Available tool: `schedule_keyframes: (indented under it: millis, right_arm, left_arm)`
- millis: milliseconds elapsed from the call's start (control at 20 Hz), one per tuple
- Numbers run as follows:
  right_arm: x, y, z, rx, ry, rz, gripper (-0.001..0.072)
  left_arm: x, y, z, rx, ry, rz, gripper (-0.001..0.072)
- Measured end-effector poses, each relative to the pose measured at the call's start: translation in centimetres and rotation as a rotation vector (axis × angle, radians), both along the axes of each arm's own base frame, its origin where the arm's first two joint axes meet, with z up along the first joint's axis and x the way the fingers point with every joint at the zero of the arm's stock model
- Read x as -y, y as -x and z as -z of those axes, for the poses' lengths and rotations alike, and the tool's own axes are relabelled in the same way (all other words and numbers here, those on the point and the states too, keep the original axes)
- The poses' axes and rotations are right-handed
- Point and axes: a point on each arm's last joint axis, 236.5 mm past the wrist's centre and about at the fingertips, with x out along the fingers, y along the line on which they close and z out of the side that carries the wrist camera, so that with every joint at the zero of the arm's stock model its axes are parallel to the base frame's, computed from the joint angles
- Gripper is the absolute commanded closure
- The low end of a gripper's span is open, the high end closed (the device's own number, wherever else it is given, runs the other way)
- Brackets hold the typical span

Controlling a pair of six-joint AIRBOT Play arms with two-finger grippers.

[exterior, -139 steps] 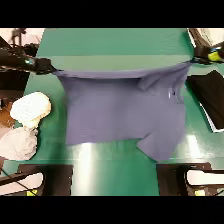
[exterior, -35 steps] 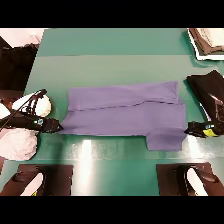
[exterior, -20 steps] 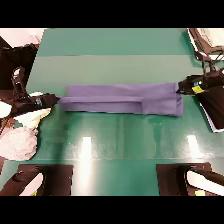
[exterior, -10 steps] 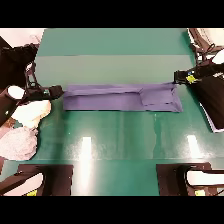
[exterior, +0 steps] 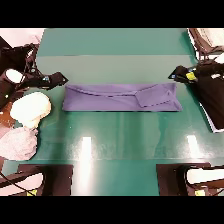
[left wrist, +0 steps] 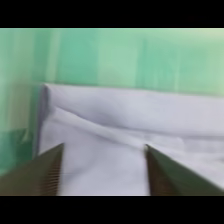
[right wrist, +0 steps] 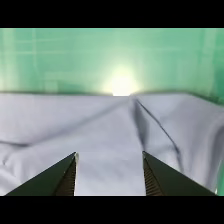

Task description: Fold the shirts.

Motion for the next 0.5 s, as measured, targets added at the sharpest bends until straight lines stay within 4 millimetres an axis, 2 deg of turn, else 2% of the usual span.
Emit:
schedule_keyframes:
  millis: [50,250,400,500]
  right_arm:
    - [0.7,0.7,0.1,-0.021,-0.016,-0.005,0.0052]
    - [4.1,3.3,0.8,-0.093,-0.064,0.006,0.0043]
    - [6.0,4.7,2.6,-0.163,-0.117,0.024,0.0045]
    - [6.3,5.4,4.2,-0.212,-0.166,0.023,0.0048]
  left_arm:
    - [0.4,0.3,-0.2,-0.016,0.005,0.019,0.0676]
    - [1.5,1.6,-0.4,-0.073,0.021,0.076,0.0675]
    - [3.1,2.8,-0.2,-0.113,0.028,0.133,0.0675]
    - [4.6,3.7,0.0,-0.133,0.028,0.177,0.0675]
